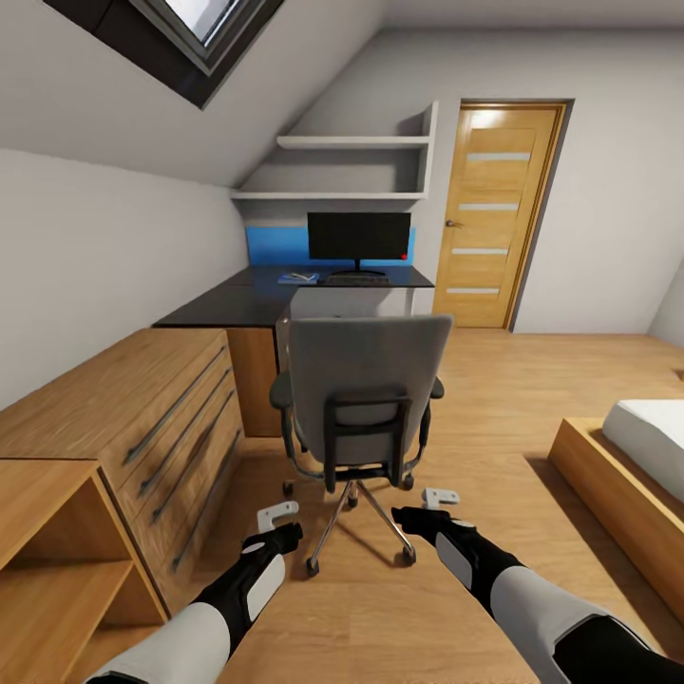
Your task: In the bedroom, organize the workspace by keeping the computer under the desk, ensuring the monitor is on the desk, placing the keyboard on the desk next to the monitor, placing the mouse on the desk next to the keyboard, moving the folder from the swivel chair onto the desk next to the mouse, stacking the notebook on top of the folder with the pen on top of the notebook, and positioning the swivel chair next to the desk.
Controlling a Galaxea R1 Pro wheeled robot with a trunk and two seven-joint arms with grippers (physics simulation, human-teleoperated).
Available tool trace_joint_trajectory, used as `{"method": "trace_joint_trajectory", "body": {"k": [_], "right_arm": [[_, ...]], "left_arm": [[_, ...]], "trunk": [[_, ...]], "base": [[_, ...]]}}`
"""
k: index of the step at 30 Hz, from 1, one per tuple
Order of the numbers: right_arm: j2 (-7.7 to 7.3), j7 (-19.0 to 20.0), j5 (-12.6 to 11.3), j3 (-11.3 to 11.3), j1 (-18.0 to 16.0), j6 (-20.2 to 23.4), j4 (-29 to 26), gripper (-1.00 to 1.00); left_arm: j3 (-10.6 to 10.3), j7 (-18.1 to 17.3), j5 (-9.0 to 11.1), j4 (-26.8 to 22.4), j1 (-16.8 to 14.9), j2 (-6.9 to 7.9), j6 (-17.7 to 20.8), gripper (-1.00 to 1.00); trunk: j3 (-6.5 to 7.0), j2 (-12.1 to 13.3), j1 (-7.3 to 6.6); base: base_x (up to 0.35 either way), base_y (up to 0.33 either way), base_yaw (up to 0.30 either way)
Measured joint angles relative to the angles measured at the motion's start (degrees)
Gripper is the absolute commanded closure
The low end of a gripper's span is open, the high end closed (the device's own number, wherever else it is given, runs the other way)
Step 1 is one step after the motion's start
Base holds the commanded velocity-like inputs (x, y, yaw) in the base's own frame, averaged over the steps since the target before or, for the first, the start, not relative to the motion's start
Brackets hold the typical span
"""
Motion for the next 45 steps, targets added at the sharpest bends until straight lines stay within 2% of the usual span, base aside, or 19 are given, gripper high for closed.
{"method": "trace_joint_trajectory", "body": {"k": [14,19,23,25,26,27,29,32,35,38,42,45], "right_arm": [[-0.05,-0.7,-0.2,-0.2,0.0,-1.4,-0.2,-1.0],[-0.14,-0.9,-0.2,-0.2,0.0,-2.3,-0.3,-1.0],[-0.17,-0.9,-0.1,-0.1,0.0,-2.5,-0.3,-1.0],[-0.19,-0.9,0.1,0.0,0.0,-2.7,-0.4,-1.0],[-0.19,-0.9,0.1,0.0,0.0,-2.7,-0.5,-1.0],[-0.2,-0.9,0.2,0.1,0.0,-2.8,-0.7,-1.0],[-0.24,-0.9,0.3,0.2,0.0,-2.9,-1.3,-1.0],[-0.44,-0.9,0.5,0.3,0.0,-2.9,-2.7,-1.0],[-0.78,-0.9,0.6,0.3,0.0,-2.9,-3.6,-1.0],[-0.99,-0.8,0.6,0.4,0.0,-3.2,-4.0,-1.0],[-1.11,-0.7,0.7,0.4,0.0,-4.5,-4.3,-1.0],[-1.17,-0.7,0.9,0.4,0.1,-5.5,-4.4,-1.0]], "left_arm": [[0.0,0.2,-0.1,0.1,0.0,0.0,-0.3,-1.0],[-0.3,0.5,-0.7,0.1,0.0,0.0,-0.3,-1.0],[-1.3,0.6,-1.2,-0.1,0.0,0.0,-0.2,-1.0],[-3.1,0.6,-1.5,-0.4,0.0,0.0,0.0,-1.0],[-3.1,0.6,-1.5,-0.4,0.0,0.0,0.0,-1.0],[-4.6,0.7,-1.6,-1.0,0.0,0.0,0.4,-1.0],[-5.9,0.6,-1.6,-2.0,0.0,0.0,1.6,-1.0],[-7.5,0.6,-1.7,-5.0,0.0,0.0,6.5,-1.0],[-8.1,0.4,-1.7,-8.1,0.0,0.0,11.0,-1.0],[-8.3,0.2,-1.4,-9.7,0.0,0.0,12.9,-1.0],[-8.2,0.0,-0.8,-10.0,0.0,0.0,13.7,-1.0],[-8.1,0.0,-0.4,-8.5,0.0,0.0,12.9,-1.0]], "trunk": [[-2.51,-5.6,3.08],[-3.41,-7.6,4.17],[-4.13,-9.2,5.05],[-4.49,-10.0,5.49],[-4.67,-10.4,5.71],[-4.85,-10.8,5.93],[-5.21,-11.6,6.37],[-5.74,-12.8,7.03],[-6.28,-14.0,7.69],[-6.82,-15.2,8.35],[-7.54,-16.8,9.23],[-8.08,-18.0,9.89]], "base": [[0.0,0.0,0.0],[0.0,0.0,0.0],[0.0,0.0,0.0],[0.0,0.0,0.0],[0.0,0.0,0.0],[0.0,0.0,0.0],[0.0,0.0,0.0],[0.0,0.0,0.0],[0.0,0.0,0.0],[0.0,0.0,0.0],[0.0,0.0,0.0],[0.0,0.0,0.0]]}}
